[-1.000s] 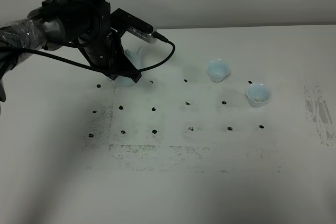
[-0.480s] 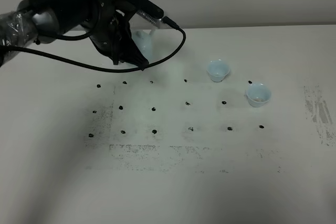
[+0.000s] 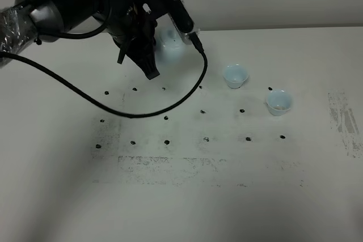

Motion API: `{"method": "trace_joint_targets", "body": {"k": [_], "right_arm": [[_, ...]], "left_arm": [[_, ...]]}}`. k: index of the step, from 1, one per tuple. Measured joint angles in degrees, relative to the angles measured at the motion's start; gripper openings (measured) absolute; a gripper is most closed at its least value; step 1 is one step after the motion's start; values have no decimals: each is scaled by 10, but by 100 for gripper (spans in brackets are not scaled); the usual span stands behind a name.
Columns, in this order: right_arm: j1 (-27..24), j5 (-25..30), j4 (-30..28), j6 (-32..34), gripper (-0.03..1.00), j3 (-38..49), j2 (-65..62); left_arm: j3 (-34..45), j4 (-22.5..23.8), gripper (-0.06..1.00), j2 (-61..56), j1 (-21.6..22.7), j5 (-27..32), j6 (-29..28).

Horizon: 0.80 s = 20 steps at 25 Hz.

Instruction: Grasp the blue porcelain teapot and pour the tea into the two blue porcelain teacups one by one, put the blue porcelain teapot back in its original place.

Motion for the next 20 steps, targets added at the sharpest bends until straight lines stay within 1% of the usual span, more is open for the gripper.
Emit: {"method": "trace_joint_targets", "body": {"k": [4, 7, 9, 12, 17, 20], "right_arm": [[0, 0, 0, 0, 45, 0, 0], [0, 0, 0, 0, 45, 0, 0], [0, 0, 0, 0, 45, 0, 0], [0, 0, 0, 0, 45, 0, 0], [0, 0, 0, 0, 45, 0, 0], [0, 0, 0, 0, 45, 0, 0]], "left_arm": [[0, -48, 7, 0, -9, 1, 152], [0, -93, 7, 0, -12, -4, 215], [0, -118, 7, 0, -12, -15, 239], [0, -137, 7, 0, -12, -32, 264], [-1, -150, 7, 7, -16, -53, 312], [-1, -150, 7, 21, -24, -69, 327]]}}
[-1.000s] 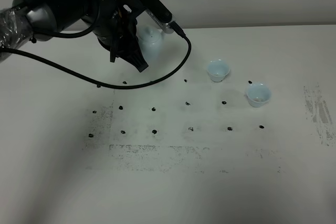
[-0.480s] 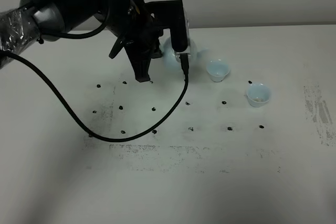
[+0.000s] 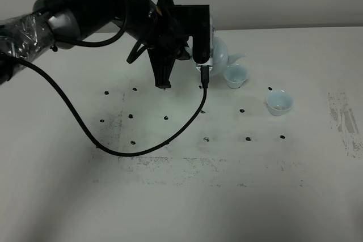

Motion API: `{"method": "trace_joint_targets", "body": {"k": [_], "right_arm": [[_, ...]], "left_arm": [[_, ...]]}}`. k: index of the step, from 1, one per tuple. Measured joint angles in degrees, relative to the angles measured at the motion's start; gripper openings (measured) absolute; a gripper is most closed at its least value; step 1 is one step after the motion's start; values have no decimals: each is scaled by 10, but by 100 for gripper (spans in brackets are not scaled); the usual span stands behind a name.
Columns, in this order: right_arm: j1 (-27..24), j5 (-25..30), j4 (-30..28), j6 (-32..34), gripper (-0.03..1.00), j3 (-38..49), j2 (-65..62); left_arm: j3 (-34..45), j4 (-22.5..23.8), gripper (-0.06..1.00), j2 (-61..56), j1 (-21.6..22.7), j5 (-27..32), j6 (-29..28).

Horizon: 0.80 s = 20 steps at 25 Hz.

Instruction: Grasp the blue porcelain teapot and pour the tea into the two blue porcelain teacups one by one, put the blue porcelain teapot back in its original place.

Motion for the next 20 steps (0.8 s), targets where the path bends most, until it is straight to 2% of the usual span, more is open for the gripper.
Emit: {"method": "trace_joint_targets", "body": {"k": [11, 16, 20], "right_arm": [[0, 0, 0, 0, 45, 0, 0], [0, 0, 0, 0, 45, 0, 0], [0, 0, 0, 0, 45, 0, 0]], "left_arm": [[0, -2, 7, 40, -30, -73, 30], [0, 1, 7, 54, -36, -108, 22], [0, 25, 7, 57, -49, -142, 10]]}}
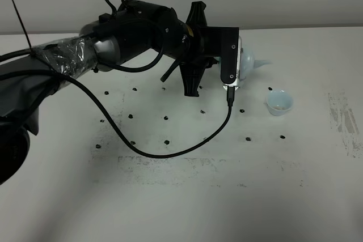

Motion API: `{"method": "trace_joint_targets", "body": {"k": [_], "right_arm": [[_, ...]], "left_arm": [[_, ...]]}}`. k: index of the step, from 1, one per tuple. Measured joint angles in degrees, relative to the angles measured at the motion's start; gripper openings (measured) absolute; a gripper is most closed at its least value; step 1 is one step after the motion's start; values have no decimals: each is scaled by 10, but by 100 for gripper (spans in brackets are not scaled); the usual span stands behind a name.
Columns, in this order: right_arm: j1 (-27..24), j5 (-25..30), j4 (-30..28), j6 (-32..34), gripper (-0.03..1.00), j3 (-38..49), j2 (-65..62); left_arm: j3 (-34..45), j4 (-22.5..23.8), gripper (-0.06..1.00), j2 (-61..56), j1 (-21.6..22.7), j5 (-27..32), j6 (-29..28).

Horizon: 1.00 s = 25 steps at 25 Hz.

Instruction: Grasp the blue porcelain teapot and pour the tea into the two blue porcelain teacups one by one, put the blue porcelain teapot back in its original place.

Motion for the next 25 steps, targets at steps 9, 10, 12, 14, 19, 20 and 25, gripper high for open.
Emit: {"method": "trace_joint_targets", "body": {"k": [9, 10, 12, 14, 19, 20, 25], "right_arm": [[0, 0, 0, 0, 45, 0, 0], [0, 0, 0, 0, 45, 0, 0], [0, 0, 0, 0, 45, 0, 0], [0, 0, 0, 0, 45, 0, 0], [0, 0, 0, 0, 45, 0, 0], [0, 0, 0, 0, 45, 0, 0], [0, 0, 0, 0, 45, 0, 0]], "left_arm": [[0, 42, 7, 5, -5, -15, -6], [0, 51, 7, 7, -5, -16, -5], [0, 70, 7, 11, -6, -22, -5], [0, 81, 7, 17, -9, -26, -5], [0, 86, 7, 24, -17, -36, -5], [0, 86, 7, 24, -17, -37, -5], [0, 88, 7, 28, -20, -46, -4]]}}
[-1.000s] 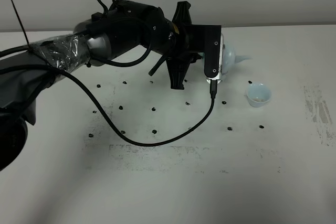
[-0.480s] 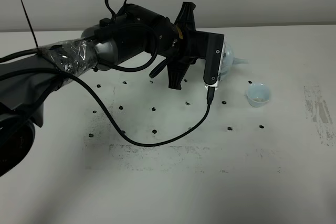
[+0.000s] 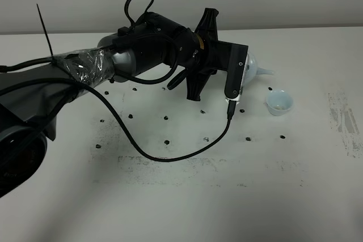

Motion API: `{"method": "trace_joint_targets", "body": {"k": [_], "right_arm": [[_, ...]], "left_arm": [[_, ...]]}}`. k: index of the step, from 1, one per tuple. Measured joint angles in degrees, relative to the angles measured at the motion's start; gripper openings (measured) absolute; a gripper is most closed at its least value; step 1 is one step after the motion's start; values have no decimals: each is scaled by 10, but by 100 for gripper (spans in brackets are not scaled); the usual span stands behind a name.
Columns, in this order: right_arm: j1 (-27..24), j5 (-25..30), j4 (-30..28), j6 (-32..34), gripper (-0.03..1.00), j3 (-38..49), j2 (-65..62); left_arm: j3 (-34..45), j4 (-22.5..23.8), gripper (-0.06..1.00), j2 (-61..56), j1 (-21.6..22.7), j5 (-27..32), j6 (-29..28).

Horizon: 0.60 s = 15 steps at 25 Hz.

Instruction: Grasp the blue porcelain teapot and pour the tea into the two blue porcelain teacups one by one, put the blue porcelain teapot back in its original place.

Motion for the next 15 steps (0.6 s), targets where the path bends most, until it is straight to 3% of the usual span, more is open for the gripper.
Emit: {"method": "trace_joint_targets", "body": {"k": [15], "right_arm": [[0, 0, 0, 0, 45, 0, 0]], "left_arm": [[0, 51, 7, 0, -10, -15, 3]]}}
